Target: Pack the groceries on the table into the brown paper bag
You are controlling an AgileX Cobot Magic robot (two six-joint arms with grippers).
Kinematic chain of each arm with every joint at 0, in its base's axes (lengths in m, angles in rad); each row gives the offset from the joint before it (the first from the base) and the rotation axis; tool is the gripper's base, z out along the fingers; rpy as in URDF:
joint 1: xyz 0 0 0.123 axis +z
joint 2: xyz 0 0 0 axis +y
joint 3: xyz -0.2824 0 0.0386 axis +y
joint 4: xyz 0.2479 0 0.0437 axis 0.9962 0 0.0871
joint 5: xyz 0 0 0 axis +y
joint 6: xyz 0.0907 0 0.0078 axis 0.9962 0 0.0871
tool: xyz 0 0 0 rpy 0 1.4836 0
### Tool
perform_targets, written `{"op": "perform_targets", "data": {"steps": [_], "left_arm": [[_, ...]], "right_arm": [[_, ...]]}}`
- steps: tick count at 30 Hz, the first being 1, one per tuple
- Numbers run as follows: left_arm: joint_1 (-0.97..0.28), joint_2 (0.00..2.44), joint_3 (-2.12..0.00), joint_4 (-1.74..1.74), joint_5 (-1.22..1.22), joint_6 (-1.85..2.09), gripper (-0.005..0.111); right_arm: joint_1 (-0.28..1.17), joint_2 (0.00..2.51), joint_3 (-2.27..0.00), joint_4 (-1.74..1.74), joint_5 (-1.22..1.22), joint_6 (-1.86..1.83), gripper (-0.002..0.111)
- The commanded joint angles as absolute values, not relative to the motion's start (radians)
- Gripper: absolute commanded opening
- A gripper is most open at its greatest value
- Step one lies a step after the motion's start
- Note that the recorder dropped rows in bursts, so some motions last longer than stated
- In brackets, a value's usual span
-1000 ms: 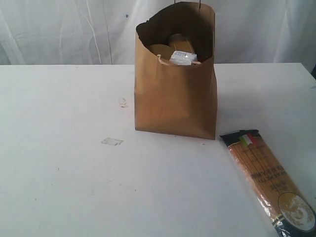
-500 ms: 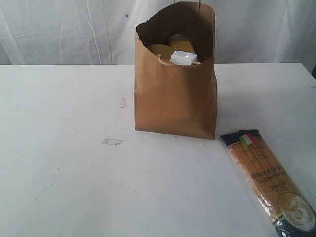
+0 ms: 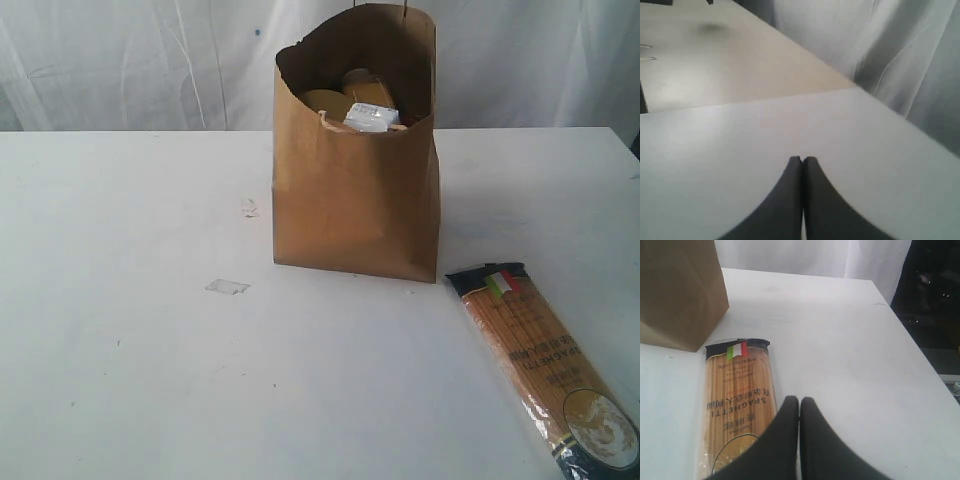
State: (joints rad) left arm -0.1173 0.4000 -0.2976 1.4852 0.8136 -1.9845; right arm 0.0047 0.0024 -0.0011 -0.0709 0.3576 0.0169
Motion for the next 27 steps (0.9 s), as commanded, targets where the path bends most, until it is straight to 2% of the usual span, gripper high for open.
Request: {"op": "perform_targets", "data": {"steps": [1, 5, 9, 13, 16, 23, 25, 27], "left_arm": [[-0.113, 0.181, -0.293, 1.515, 0.845, -1.896, 0.000], [-0.113, 0.022, -0.317, 1.574, 0.717, -1.579, 0.000], [-0.113, 0.000, -0.370, 1.575, 0.494, -1.509, 0.000], [-0.113, 0.000, -0.348, 1.502, 0.373, -1.510, 0.000], [-0.113, 0.000, -0.283, 1.465, 0.385, -1.521, 0.000], [-0.113, 0.000, -0.127, 1.298, 0.774, -1.883, 0.000], [-0.113, 0.000, -0.123, 1.250, 0.724, -1.876, 0.000], [-0.113, 0.000, -0.123, 1.258, 0.495, -1.801, 0.000]], "right_arm": [[0.000, 0.000, 0.000, -0.074, 0.342, 0.023, 0.000], [0.000, 0.000, 0.000, -0.074, 0.342, 0.023, 0.000], [0.000, 0.000, 0.000, -0.074, 0.342, 0.023, 0.000], [0.000, 0.000, 0.000, -0.074, 0.342, 0.023, 0.000], [0.000, 0.000, 0.000, -0.074, 0.342, 0.023, 0.000], [0.000, 0.000, 0.000, -0.090, 0.340, 0.000, 0.000], [0.000, 0.000, 0.000, -0.148, 0.333, -0.075, 0.000], [0.000, 0.000, 0.000, -0.158, 0.328, -0.086, 0.000]]}}
